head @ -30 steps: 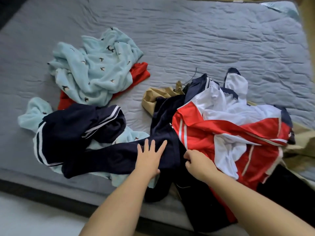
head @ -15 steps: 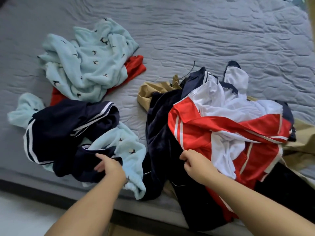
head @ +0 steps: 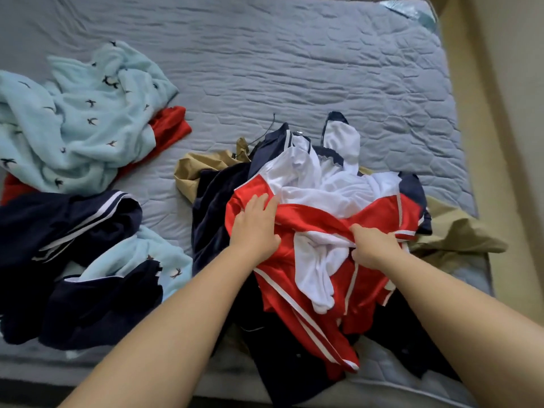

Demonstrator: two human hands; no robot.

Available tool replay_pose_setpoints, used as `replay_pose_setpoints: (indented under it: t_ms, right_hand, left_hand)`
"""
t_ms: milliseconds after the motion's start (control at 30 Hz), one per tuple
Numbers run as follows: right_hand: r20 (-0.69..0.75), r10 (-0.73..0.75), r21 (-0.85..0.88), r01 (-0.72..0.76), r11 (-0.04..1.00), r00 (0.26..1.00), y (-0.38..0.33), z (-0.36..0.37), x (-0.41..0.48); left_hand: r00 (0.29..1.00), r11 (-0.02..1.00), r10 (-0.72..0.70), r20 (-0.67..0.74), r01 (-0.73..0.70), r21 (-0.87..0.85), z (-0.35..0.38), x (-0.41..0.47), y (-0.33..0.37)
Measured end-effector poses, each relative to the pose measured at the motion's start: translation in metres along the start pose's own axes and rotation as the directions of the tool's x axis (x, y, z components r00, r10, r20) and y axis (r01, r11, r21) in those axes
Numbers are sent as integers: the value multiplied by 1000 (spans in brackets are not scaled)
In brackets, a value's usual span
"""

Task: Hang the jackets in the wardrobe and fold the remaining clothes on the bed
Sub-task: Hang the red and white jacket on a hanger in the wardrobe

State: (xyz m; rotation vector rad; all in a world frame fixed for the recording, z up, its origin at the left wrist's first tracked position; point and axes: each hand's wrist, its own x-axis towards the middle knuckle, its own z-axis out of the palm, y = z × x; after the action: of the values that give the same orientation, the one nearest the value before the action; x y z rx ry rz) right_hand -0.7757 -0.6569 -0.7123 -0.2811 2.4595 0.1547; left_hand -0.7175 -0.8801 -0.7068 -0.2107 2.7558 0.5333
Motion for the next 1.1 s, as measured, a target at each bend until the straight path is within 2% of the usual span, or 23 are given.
replay_pose_setpoints:
  t_ms: [67, 167, 200, 267, 333, 367, 433, 500, 533, 567, 600, 633, 667, 700, 733, 767, 800, 867, 900, 967, 1033, 1100]
  right_hand:
    - [21, -78, -11, 78, 997, 997, 4, 8, -4]
    - [-62, -155, -50, 152, 987, 986, 8, 20, -9]
    - [-112, -170, -51, 165, 985, 979, 11, 24, -9]
    - [-321, -182, -29, 182, 983, 930, 17, 29, -12]
    - [-556, -181, 21, 231, 973, 811, 22, 29, -13]
    - [-592, -196, 21, 258, 966, 782, 25, 28, -12]
    - [-437, -312, -88, 305, 948, 843, 32, 25, -11]
    - [-172, -389, -164, 363, 917, 905, 38, 24, -12]
    - [-76, -405, -184, 386, 904, 911, 41, 22, -17]
    - [-41, -409, -169, 397, 902, 912, 44, 22, -21]
    - [-32, -406, -133, 399, 907, 913, 47, 21, -26]
    - [-29, -400, -50, 399, 916, 916, 50, 21, -31]
    - [-34, -389, 100, 390, 915, 921, 52, 16, -37]
    - [-66, -381, 277, 384, 881, 922, 55, 9, -41]
    - [-113, -370, 432, 381, 818, 922, 58, -1, -45]
    - [-169, -380, 495, 412, 765, 909, 62, -14, -47]
    - [-197, -419, 461, 461, 758, 886, 64, -29, -48]
    - [-169, -492, 217, 520, 826, 854, 67, -56, -49]
    - [-150, -483, 99, 499, 861, 863, 69, -66, -47]
    - [-133, -421, -7, 424, 905, 897, 77, -78, -43]
    - [-72, -379, 10, 380, 925, 923, 87, -76, -48]
    - [-41, -357, 63, 359, 931, 933, 99, -74, -58]
  left_hand:
    - [999, 998, 13, 32, -15, 54, 7, 11, 4]
    - [999, 995, 4, 38, -8, 102, 13, 21, 2]
    - [1000, 1000, -2, 3, 2, 29, 15, 22, 2]
    - [1000, 975, 11, 0, -11, -223, 16, 22, 10]
    - [978, 930, 163, 128, -109, -351, 14, 14, 27]
    - [944, 917, 245, 222, -151, -370, 15, 7, 36]
    - [856, 917, 314, 410, -162, -363, 19, -12, 49]
    - [783, 947, 273, 559, -115, -300, 21, -25, 50]
    - [757, 971, 225, 613, -121, -207, 20, -28, 46]
    - [762, 983, 180, 622, -161, -88, 16, -29, 42]
    - [807, 984, 139, 575, -176, 9, 12, -28, 37]
    - [875, 991, 116, 470, -132, 1, 7, -27, 31]
    - [942, 987, 88, 323, -40, -154, 3, -25, 26]
    - [987, 932, 31, 157, 28, -361, -4, -23, 22]
    - [999, 858, -42, 8, 40, -513, -12, -20, 17]
    - [991, 811, -91, -101, 15, -586, -21, -16, 14]
    - [977, 812, -116, -180, -12, -584, -31, -13, 12]
    - [952, 868, -95, -289, -63, -492, -49, -7, 16]
    - [942, 882, -74, -328, -92, -461, -57, -4, 19]
    - [930, 893, -42, -366, -129, -431, -68, -6, 27]
    - [952, 942, 14, -304, -114, -315, -72, -18, 33]
    - [980, 991, 110, -167, -122, -62, -78, -33, 37]
